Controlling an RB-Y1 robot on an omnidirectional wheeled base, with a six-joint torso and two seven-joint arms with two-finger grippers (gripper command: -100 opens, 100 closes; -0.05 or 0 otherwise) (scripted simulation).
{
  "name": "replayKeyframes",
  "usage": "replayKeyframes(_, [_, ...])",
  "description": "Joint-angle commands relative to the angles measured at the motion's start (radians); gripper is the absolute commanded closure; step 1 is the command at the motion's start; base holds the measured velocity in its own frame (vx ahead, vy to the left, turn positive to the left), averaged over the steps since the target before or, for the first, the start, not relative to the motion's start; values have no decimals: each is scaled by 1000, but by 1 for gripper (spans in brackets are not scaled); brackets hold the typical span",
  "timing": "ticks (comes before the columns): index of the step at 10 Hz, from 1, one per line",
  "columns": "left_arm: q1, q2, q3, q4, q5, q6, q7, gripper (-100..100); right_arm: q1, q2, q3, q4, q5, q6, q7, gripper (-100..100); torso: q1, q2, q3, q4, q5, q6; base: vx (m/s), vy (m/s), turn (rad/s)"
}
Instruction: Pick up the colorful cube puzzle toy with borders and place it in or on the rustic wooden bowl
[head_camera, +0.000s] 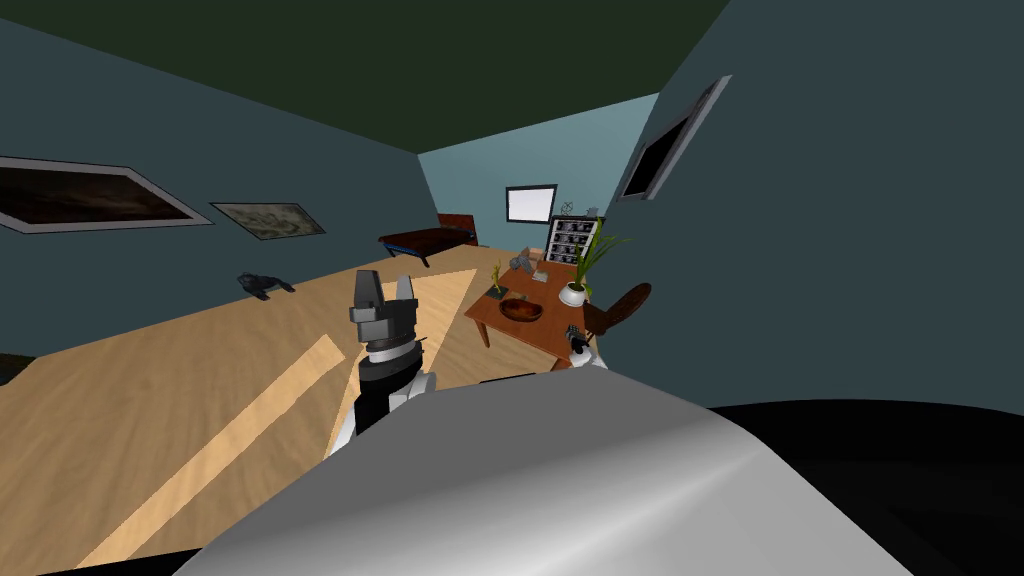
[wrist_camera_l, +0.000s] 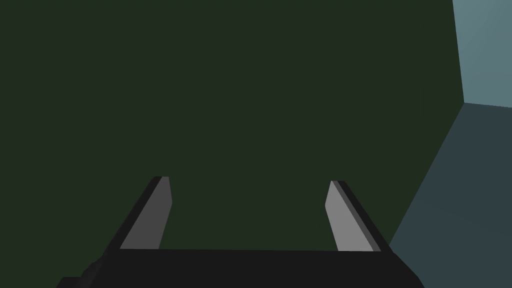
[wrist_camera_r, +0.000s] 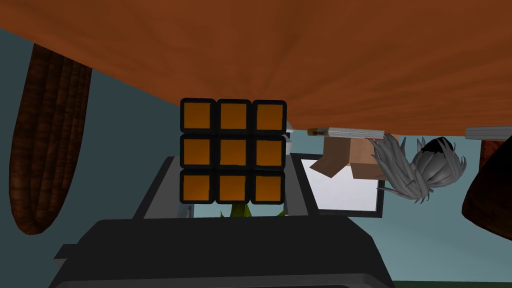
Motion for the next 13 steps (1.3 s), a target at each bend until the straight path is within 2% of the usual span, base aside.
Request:
replayKeyframes(1, [0, 0, 0, 0, 0, 0, 0, 0, 6, -9, 37, 0, -7, 3, -13, 100, 0, 0, 0, 0, 0, 0, 27, 30, -85])
replayKeyframes(2, [0, 0, 0, 0, 0, 0, 0, 0, 23, -29, 75, -7, -23, 13, -39, 100, 0, 0, 0, 0, 0, -1, 34, 38, -141])
replayKeyframes(3, [0, 0, 0, 0, 0, 0, 0, 0, 23, -29, 99, -7, -23, 13, -39, 100, 0, 0, 0, 0, 0, 0, 25, 32, -94])
replayKeyframes(4, [0, 0, 0, 0, 0, 0, 0, 0, 23, -29, 99, -7, -23, 13, -39, 100, 0, 0, 0, 0, 0, -1, 8, 13, 4])
replayKeyframes(5, [0, 0, 0, 0, 0, 0, 0, 0, 39, -49, 138, -15, -39, 23, -66, 100, -1, 1, 1, 0, 0, -2, 24, 28, -122])
replayKeyframes(6, [0, 0, 0, 0, 0, 0, 0, 0, 39, -49, 160, -15, -39, 23, -66, 100, 0, 1, 0, 0, 0, 0, 23, 30, -103])
replayKeyframes(7, [0, 0, 0, 0, 0, 0, 0, 0, 56, -68, 206, -22, -56, 33, -93, 100, 0, 1, 1, 0, 0, -1, 27, 33, -142])
replayKeyframes(8, [0, 0, 0, 0, 0, 0, 0, 0, 56, -68, 221, -22, -56, 33, -93, 100, 0, 1, 1, 0, 0, 0, 18, 32, -79])
replayKeyframes(9, [0, 0, 0, 0, 0, 0, 0, 0, 73, -88, 255, -29, -72, 43, -120, 100, 0, 1, 1, 1, 0, -1, 17, 40, -130])
replayKeyframes(10, [0, 0, 0, 0, 0, 0, 0, 0, 73, -88, 282, -29, -72, 43, -120, 100, 0, 1, 1, 1, 0, 0, 21, 39, -101])
replayKeyframes(11, [0, 0, 0, 0, 0, 0, 0, 0, 73, -87, 270, -33, -73, 46, -117, 100, 1, 1, 1, 1, 0, -1, 8, 17, -7])
replayKeyframes(12, [0, 0, 0, 0, 0, 0, 0, 0, 74, -87, 275, -34, -74, 48, -120, 0, 0, 2, 1, 1, 0, -1, 0, 0, 0])
replayKeyframes(13, [0, 0, 0, 0, 0, 0, 0, 0, 90, -81, 276, -24, -75, 43, -114, 100, -1, 2, 2, 1, 0, -1, -79, 56, -73])
